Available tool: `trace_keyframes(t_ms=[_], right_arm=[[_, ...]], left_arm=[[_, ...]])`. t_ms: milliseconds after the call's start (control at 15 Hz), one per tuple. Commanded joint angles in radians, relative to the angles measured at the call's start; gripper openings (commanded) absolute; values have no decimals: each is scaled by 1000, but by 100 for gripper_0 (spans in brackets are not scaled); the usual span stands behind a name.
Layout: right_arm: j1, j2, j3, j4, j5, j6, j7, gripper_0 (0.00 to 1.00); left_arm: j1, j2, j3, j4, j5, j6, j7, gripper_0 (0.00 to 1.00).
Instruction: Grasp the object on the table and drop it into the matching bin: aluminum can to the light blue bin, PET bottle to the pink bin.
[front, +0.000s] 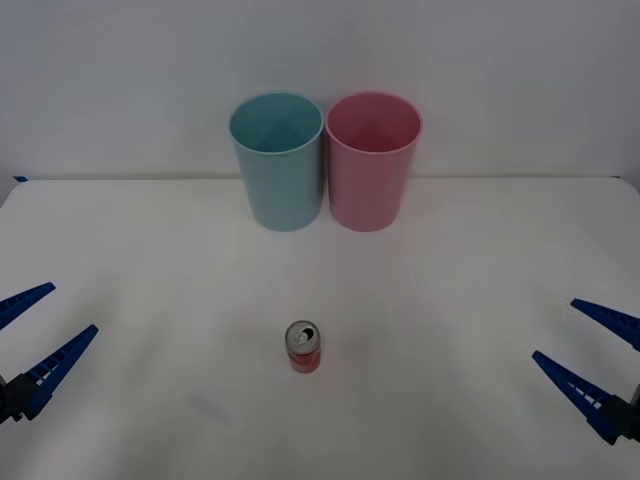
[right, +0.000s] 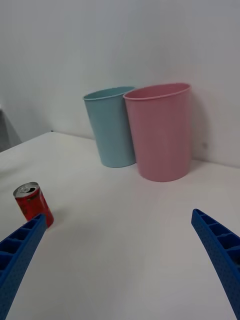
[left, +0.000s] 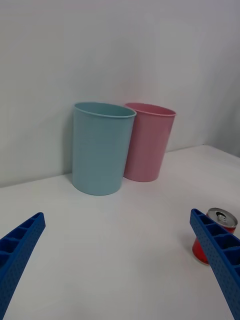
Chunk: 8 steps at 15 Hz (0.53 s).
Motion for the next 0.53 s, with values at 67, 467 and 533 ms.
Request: trace_keyframes(t_ms=[67,467,533], right_arm=[[-7,-8,60,43,0,-6,32,100],[-35,-7,170,114,2,-10,155,100],[-52,-8,187,142,0,-10,192,100]], left_arm=[[0,0,0,0,0,0,0,100],[0,0,0,0,0,0,0,100],[0,0,0,0,0,0,0,100]])
